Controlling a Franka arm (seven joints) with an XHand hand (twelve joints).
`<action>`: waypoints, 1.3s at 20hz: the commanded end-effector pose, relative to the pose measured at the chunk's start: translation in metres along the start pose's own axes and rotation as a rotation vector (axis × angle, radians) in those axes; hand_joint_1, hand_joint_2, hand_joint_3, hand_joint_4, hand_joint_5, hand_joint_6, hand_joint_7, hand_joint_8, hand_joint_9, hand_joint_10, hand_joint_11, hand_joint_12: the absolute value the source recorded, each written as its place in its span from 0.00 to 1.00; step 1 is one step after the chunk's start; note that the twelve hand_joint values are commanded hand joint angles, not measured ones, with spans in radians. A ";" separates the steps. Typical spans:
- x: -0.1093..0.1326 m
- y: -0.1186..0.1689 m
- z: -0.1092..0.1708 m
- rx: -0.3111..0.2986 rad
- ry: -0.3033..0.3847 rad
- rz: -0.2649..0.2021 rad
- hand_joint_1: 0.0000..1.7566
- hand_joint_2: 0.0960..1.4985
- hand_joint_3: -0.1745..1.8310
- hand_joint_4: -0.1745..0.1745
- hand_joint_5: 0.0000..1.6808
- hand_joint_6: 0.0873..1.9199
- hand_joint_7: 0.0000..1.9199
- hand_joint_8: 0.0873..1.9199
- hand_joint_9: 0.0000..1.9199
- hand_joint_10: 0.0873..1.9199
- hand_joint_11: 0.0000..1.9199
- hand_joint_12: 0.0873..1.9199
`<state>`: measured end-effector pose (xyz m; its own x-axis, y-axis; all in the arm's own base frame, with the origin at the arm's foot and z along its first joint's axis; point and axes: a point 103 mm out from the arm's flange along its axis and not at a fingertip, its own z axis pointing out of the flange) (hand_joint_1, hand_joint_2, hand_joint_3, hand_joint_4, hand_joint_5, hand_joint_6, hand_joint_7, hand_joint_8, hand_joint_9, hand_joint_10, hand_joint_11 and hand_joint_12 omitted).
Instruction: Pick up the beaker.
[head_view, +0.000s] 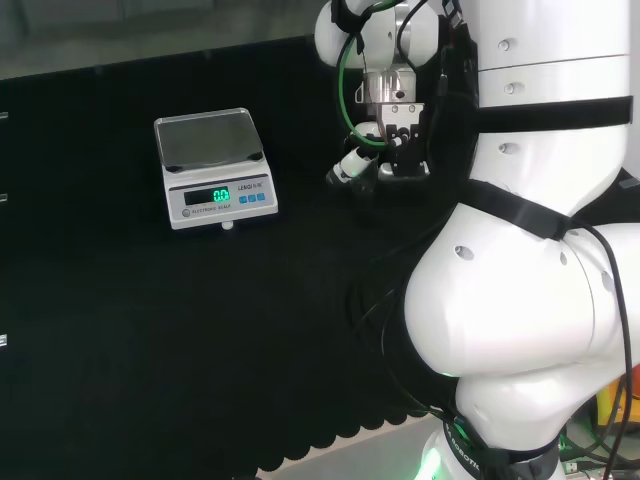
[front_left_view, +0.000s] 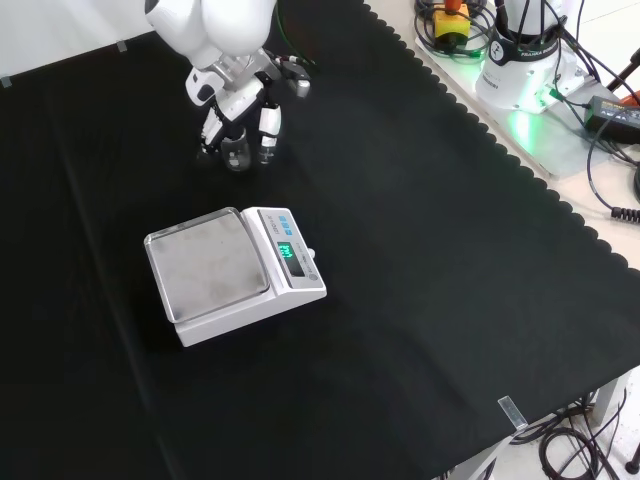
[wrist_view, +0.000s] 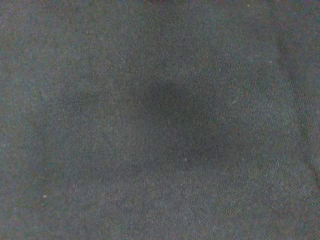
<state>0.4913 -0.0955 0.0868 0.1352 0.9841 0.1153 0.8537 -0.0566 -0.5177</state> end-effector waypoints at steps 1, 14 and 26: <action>-0.003 -0.009 -0.003 -0.067 0.019 0.040 0.46 0.67 0.03 0.04 0.25 0.00 0.29 0.40 0.53 0.29 0.63 0.48; 0.014 -0.018 -0.033 -0.131 0.000 0.038 0.67 0.73 0.00 0.00 0.36 0.00 0.50 0.36 0.82 0.06 0.88 0.33; 0.060 -0.048 -0.048 -0.399 0.025 -0.015 0.68 0.72 0.00 0.00 0.36 0.00 0.53 0.36 0.82 0.07 0.84 0.34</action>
<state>0.4848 -0.0712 0.1369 0.1560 0.9809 0.1162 0.9480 -0.1156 -0.2965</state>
